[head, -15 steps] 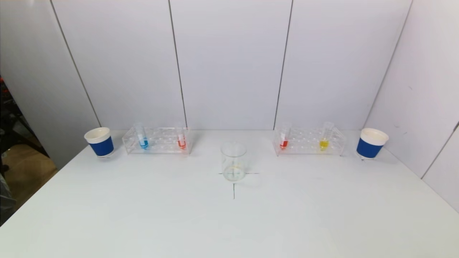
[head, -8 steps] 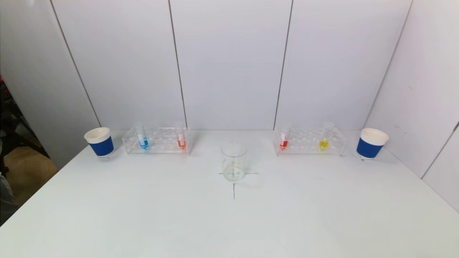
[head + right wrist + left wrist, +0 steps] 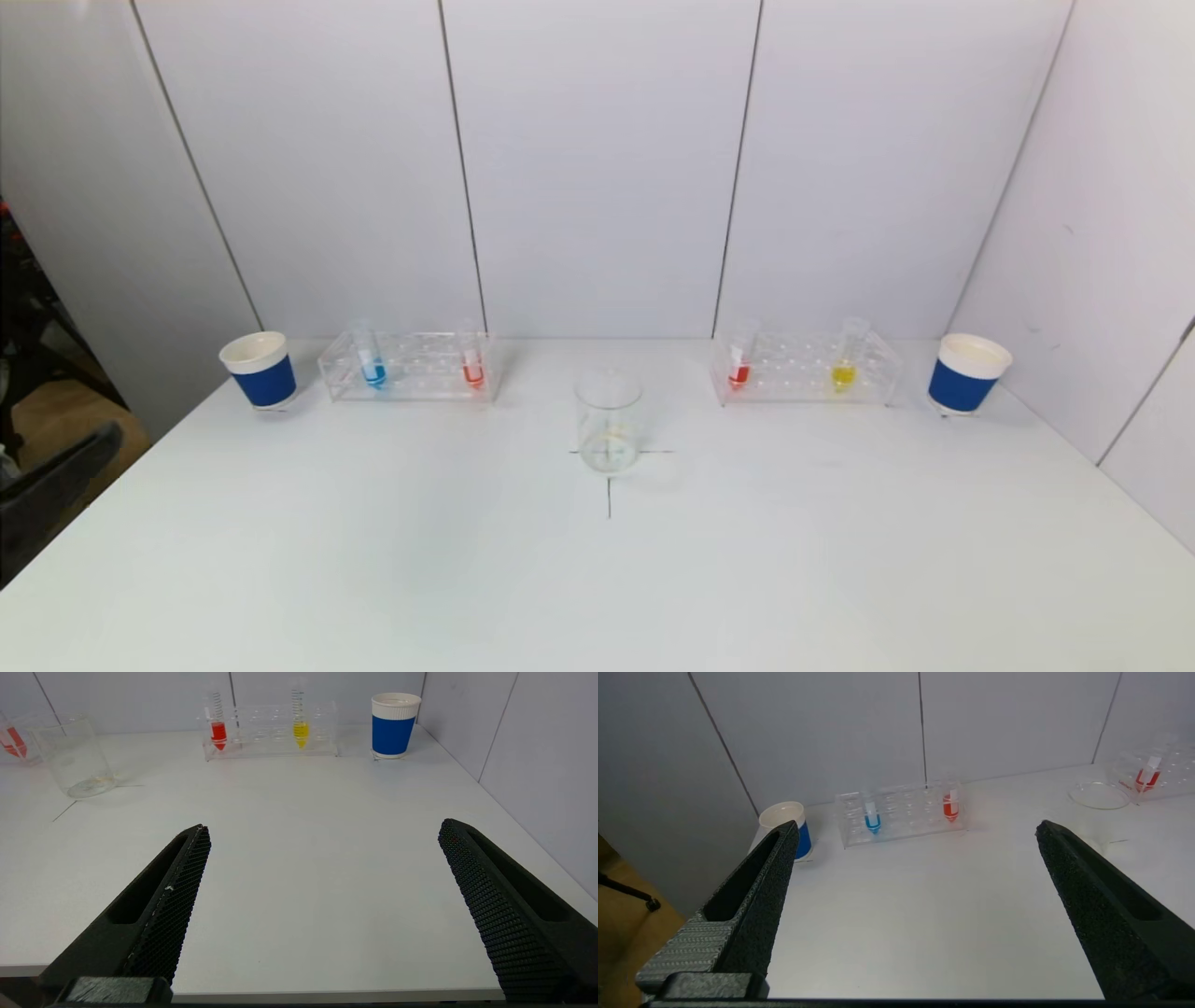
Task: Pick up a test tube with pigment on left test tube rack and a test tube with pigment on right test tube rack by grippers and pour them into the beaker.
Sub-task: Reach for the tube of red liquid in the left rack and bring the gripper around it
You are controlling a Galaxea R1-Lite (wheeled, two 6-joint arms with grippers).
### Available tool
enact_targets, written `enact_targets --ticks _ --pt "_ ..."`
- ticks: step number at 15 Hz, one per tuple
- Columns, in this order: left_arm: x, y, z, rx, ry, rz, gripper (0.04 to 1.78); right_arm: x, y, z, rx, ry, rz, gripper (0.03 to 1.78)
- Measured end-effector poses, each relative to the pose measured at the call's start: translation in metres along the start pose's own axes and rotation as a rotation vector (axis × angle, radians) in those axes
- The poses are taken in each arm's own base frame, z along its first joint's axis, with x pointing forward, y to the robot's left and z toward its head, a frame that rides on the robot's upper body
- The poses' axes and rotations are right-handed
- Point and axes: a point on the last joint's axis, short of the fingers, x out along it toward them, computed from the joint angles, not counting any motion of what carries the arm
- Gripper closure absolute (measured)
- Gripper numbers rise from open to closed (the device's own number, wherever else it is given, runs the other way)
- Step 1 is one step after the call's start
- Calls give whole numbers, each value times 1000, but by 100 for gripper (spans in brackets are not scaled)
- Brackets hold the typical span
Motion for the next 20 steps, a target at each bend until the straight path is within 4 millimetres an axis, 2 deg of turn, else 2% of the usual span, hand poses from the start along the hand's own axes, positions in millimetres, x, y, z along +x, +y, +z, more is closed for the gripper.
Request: enact_targets --ticks 5,9,12,16,20 --pt "68 7 -11 -10 44 -12 5 0 0 0 0 0 0 4" --pt "125 11 -38 -10 48 -20 5 0 0 0 0 0 0 4" --pt "160 9 -63 -13 40 -39 5 0 0 0 0 0 0 4" --pt "198 -3 -94 1 -9 -47 5 0 0 0 0 0 0 4" --pt "231 -30 -123 -14 28 14 5 0 0 0 0 0 0 4"
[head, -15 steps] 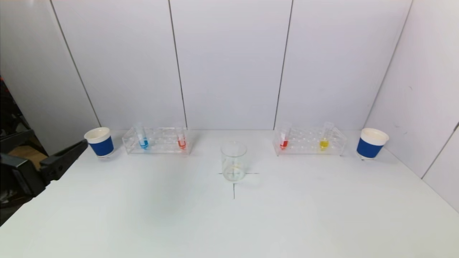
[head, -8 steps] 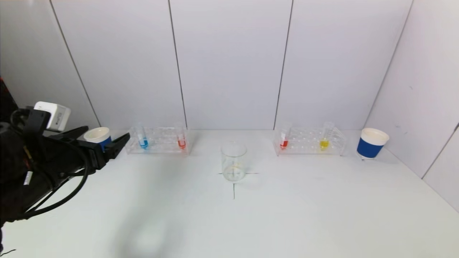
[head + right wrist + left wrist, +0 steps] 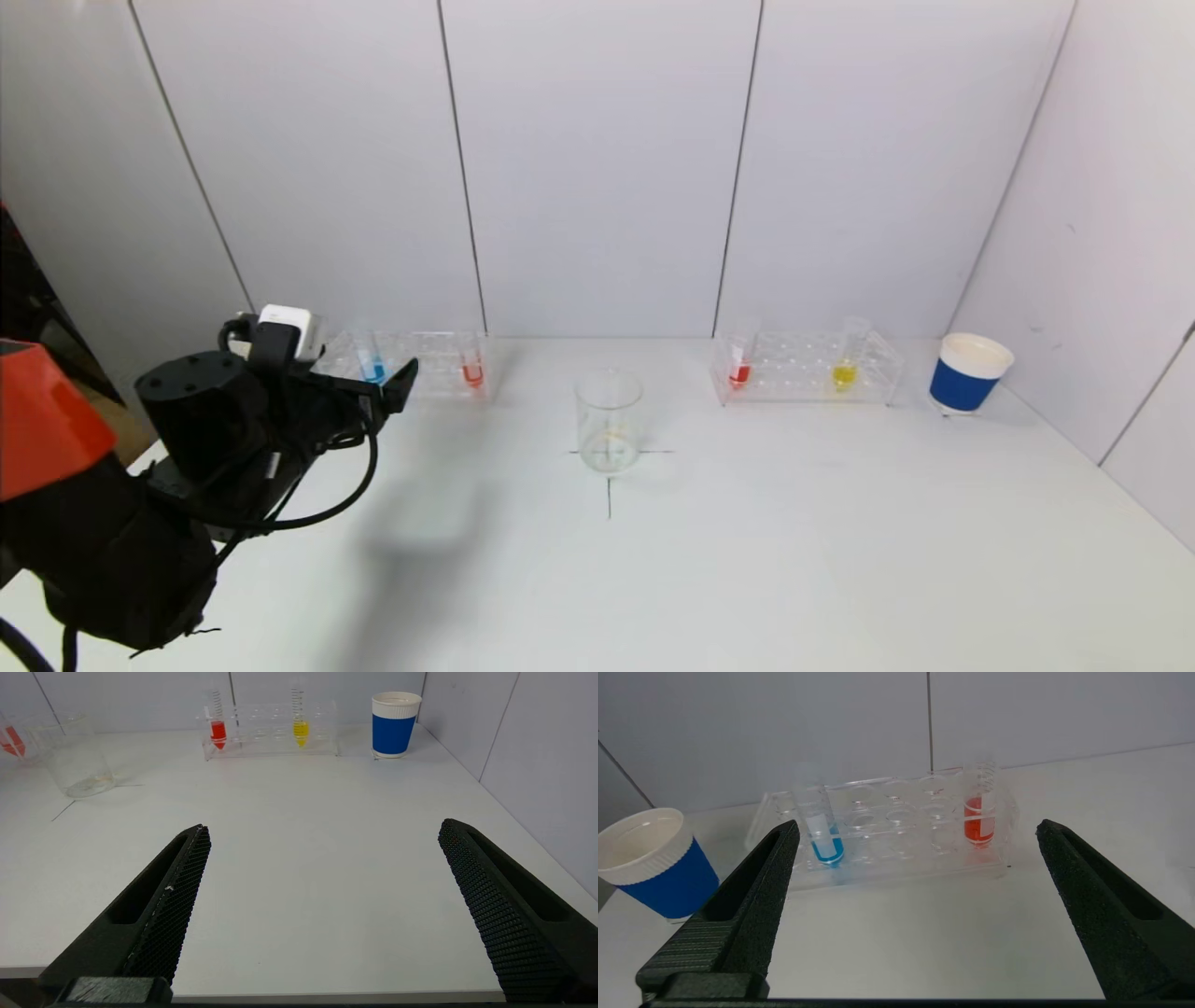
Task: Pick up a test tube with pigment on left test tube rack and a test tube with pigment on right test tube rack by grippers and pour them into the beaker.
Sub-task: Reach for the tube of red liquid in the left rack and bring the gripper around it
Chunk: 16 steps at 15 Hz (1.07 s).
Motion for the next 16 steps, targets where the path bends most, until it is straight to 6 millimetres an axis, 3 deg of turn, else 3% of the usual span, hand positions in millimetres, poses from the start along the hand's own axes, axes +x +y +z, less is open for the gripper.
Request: enact_targets --ticks 8,16 --pt "44 -26 -23 -48 6 18 5 0 0 0 0 0 0 4" --pt "89 -48 -30 -57 -77 70 5 0 0 0 0 0 0 4"
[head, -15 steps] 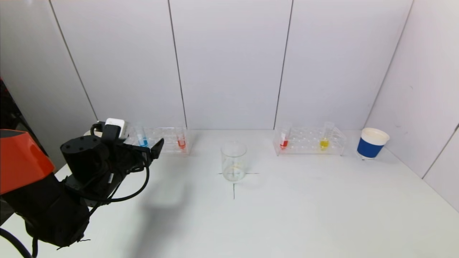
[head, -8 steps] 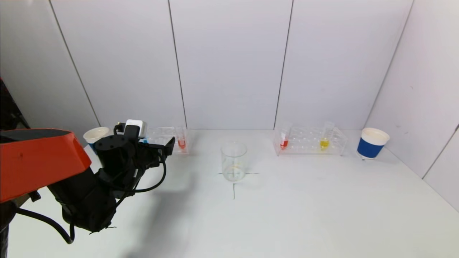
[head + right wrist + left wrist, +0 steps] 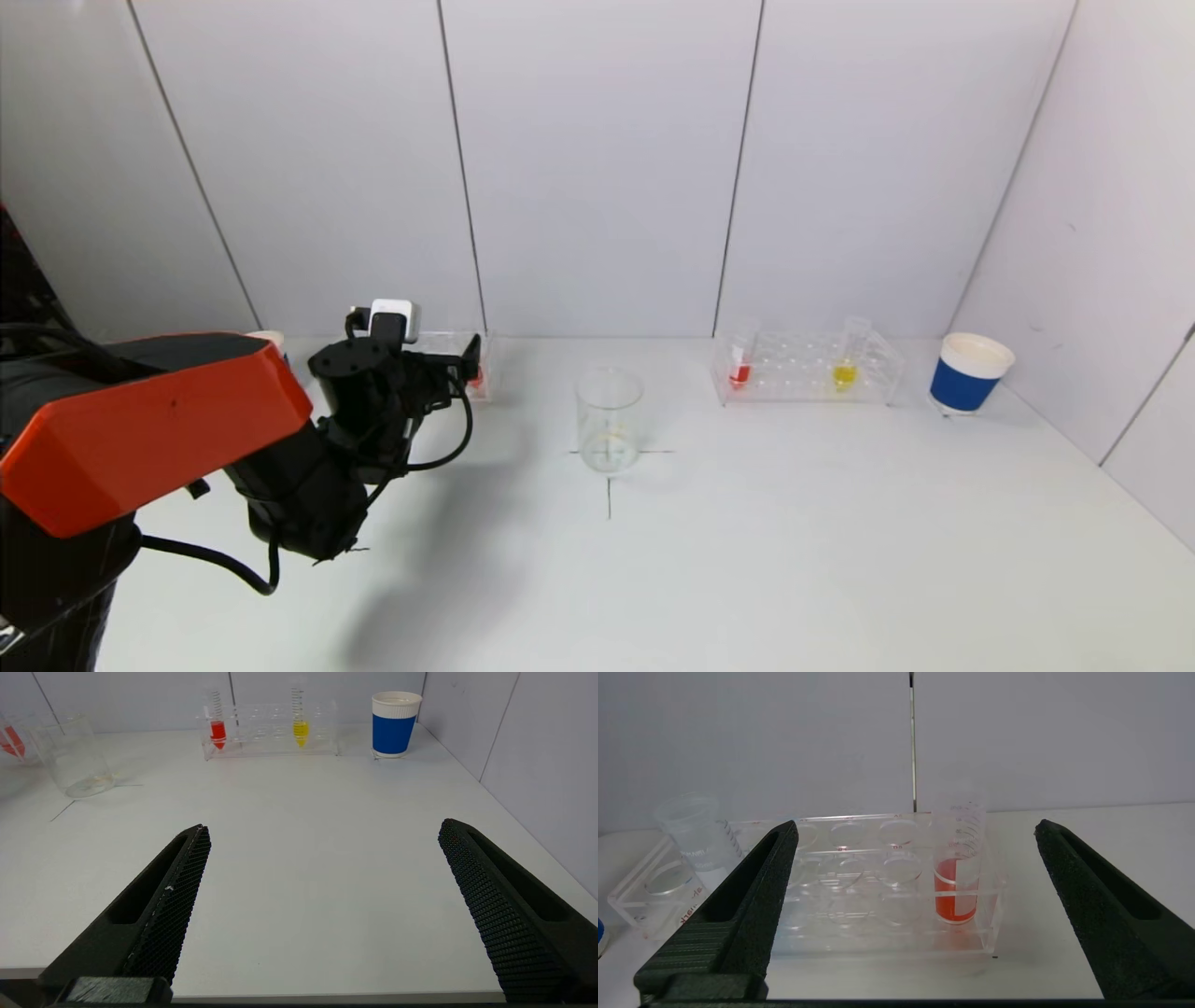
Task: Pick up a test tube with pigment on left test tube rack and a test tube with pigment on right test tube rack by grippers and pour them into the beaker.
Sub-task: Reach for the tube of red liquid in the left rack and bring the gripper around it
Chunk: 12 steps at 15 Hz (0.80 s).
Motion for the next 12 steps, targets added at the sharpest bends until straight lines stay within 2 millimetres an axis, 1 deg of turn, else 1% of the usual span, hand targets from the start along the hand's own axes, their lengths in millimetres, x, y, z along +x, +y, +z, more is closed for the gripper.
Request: enact_targets --ticks 2,6,12 --pt "7 -6 -1 -5 -17 -9 5 0 0 0 0 0 0 4" --pt "19 -12 -6 -5 -22 -25 5 0 0 0 0 0 0 4" --pt "25 -13 -17 -2 -5 -59 5 0 0 0 0 0 0 4"
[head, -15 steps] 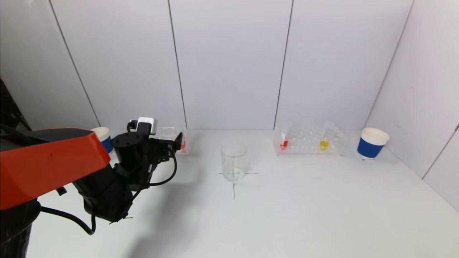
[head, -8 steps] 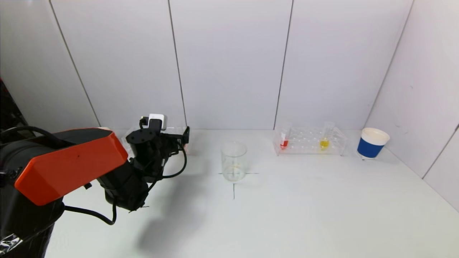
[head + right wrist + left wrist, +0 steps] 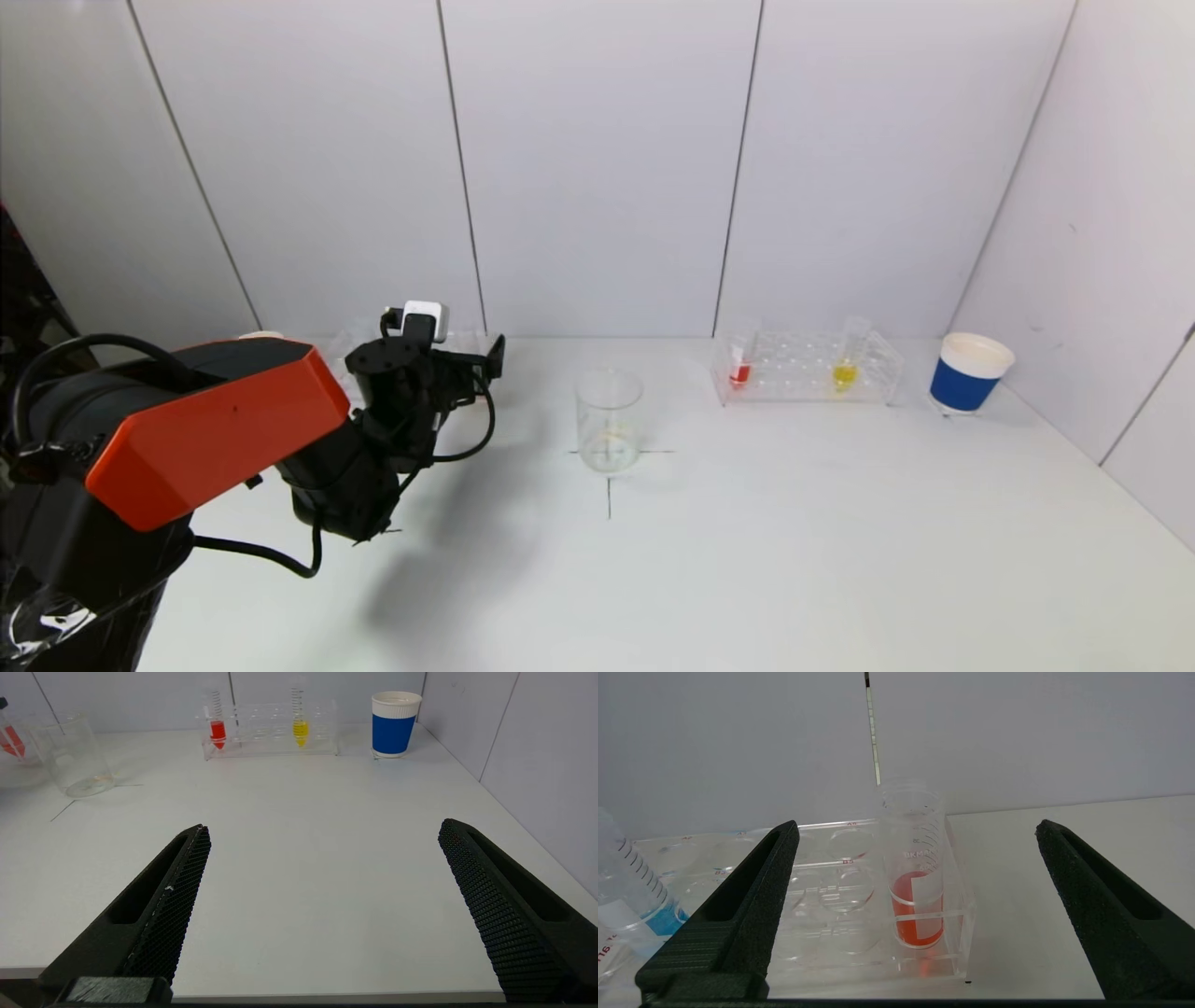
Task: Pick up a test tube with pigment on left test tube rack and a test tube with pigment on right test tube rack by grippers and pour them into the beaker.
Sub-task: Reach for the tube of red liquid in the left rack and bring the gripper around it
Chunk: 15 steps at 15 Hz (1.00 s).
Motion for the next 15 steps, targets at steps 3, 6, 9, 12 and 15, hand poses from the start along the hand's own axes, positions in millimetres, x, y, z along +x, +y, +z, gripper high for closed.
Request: enact_targets --ticks 3,6,9,12,15 --pt "1 0 -8 6 20 1 5 0 0 0 0 0 0 4" --pt "3 0 -14 9 31 -2 5 0 0 0 0 0 0 4" --pt "6 0 -17 9 31 -1 5 0 0 0 0 0 0 4" --pt "9 0 -17 9 29 -1 5 0 0 0 0 0 0 4" --pt "13 0 -17 8 27 0 5 0 0 0 0 0 0 4"
